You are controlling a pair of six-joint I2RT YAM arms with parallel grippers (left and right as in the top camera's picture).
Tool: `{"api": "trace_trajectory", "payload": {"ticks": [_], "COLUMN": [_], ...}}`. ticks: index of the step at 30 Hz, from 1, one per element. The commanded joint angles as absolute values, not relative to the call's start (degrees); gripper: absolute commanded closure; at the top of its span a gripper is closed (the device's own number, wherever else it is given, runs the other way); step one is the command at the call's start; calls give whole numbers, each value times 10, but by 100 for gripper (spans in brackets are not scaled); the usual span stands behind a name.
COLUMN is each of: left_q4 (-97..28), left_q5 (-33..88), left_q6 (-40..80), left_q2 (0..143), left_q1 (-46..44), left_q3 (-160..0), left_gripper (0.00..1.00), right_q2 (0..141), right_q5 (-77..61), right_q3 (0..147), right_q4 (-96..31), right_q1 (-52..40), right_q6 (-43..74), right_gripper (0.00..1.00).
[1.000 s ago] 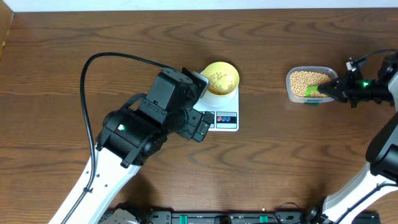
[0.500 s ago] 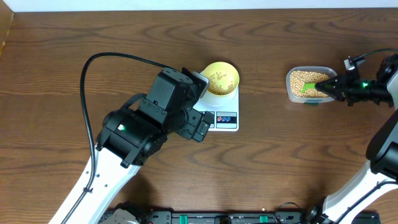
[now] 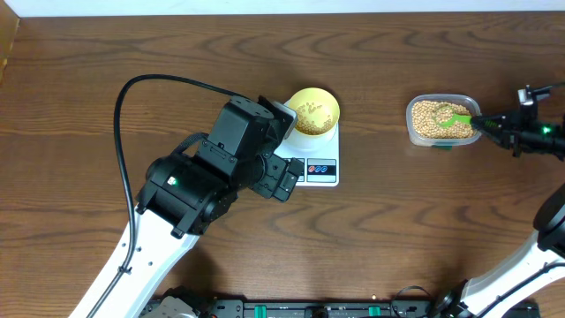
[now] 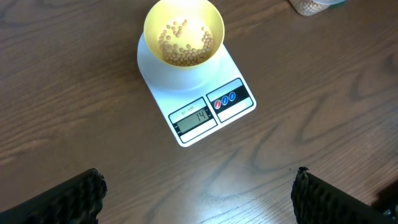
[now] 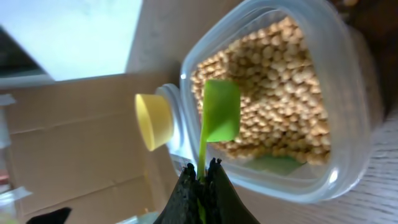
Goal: Scoop item into bowl and weigh 50g on scale
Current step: 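Lift the filled scoop and move it toward the yellow bowl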
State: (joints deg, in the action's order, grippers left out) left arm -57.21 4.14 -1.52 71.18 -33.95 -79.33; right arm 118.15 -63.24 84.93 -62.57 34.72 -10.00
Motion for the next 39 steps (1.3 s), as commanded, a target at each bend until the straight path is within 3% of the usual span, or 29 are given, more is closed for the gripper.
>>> {"api": "trace_trajectory", "payload": {"ticks": [1,16,28,39], "left_q4": [-574,-574,-574,-574], "left_q5": [34,34,34,34], "left_q6": [-19,-19,-19,-19], "left_q2": [710,710,710,710], "left_q1": [-338,-338,-338,-338], "left_q3": [-808,-808,-808,-808], "left_gripper": [2,2,2,2], "right_q2": [1185,1185,1185,1185], "right_q5": [-693,-856,-895,-895], "right_q3": [845,845,848,848], "right_q4": [-637,-672,-655,-352], "right_q1": [349,330,203,78], "right_q6": [-133,-185,-180,67], "right_gripper": [99,99,99,99]}}
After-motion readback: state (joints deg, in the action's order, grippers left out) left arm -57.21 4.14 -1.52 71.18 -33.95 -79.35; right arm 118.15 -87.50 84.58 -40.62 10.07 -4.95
